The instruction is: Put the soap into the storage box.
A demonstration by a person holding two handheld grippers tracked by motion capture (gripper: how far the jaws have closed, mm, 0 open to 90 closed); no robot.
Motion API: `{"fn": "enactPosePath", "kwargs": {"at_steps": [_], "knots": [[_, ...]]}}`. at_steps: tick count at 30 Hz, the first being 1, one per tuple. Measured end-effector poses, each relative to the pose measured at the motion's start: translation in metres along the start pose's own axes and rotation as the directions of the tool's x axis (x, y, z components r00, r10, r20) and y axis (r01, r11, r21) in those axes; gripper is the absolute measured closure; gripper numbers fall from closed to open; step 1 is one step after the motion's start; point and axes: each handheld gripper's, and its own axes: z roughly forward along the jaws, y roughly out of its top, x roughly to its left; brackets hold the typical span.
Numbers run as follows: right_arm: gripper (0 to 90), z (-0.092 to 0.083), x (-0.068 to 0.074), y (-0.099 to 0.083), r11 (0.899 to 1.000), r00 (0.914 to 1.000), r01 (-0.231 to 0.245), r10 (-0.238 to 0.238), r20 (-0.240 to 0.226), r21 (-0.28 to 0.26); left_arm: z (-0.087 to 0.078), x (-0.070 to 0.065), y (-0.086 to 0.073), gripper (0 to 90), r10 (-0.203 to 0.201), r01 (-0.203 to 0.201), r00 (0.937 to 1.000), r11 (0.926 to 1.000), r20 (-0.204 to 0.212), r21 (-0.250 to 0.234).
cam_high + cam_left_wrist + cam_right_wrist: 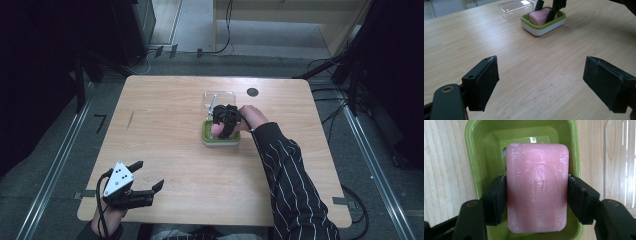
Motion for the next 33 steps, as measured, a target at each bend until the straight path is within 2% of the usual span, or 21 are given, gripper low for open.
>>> {"fn": "enactPosePath", "kwargs": {"at_steps": [4, 7, 11, 13, 15, 19, 21, 24, 33], "knots": [[36.3, -0.006, 0.001, -0.001, 1.000, 0.9998, -0.020, 0.020, 0.002, -0.010, 0.001, 0.000, 0.000, 14.0, 0.000, 0.000, 1.0000, 1.0000, 0.001, -0.003], [34.1, -0.011, 0.000, -0.002, 1.000, 0.9998, -0.014, 0.014, 0.014, -0.020, 0.003, 0.000, 0.001, 14.0, 0.003, -0.003, 1.0000, 1.0000, 0.004, -0.002], [29.3, -0.016, 0.002, -0.002, 0.999, 0.9990, -0.042, 0.042, 0.013, 0.001, 0.005, 0.000, 0.002, 14.0, 0.004, -0.004, 1.0000, 1.0000, 0.008, 0.000], [27.0, -0.016, 0.002, -0.002, 0.999, 0.9991, -0.038, 0.038, 0.018, 0.006, 0.005, 0.000, 0.003, 14.0, 0.007, -0.007, 0.9999, 1.0000, 0.009, 0.002], [23.1, -0.018, 0.003, -0.003, 0.997, 0.9972, -0.072, 0.072, 0.021, 0.026, 0.005, -0.001, 0.002, 14.0, 0.009, -0.009, 0.9999, 1.0000, 0.011, -0.001], [20.0, -0.024, 0.004, -0.007, 0.993, 0.9936, -0.111, 0.110, 0.028, 0.040, 0.004, -0.001, 0.003, 14.0, 0.008, -0.008, 0.9999, 1.0000, 0.011, -0.005], [17.7, -0.027, 0.004, -0.008, 0.992, 0.9929, -0.116, 0.115, 0.032, 0.041, 0.005, -0.002, 0.003, 14.0, 0.014, -0.014, 0.9998, 0.9999, 0.015, -0.005], [13.9, -0.031, 0.006, -0.010, 0.986, 0.9882, -0.151, 0.148, 0.039, 0.070, 0.006, -0.001, 0.004, 14.0, 0.017, -0.017, 0.9998, 0.9999, 0.014, -0.002], [10.1, -0.038, 0.008, -0.014, 0.971, 0.9768, -0.213, 0.208, 0.051, 0.110, 0.004, -0.002, 0.003, 14.0, 0.011, -0.011, 0.9998, 0.9999, 0.015, -0.010]]}}
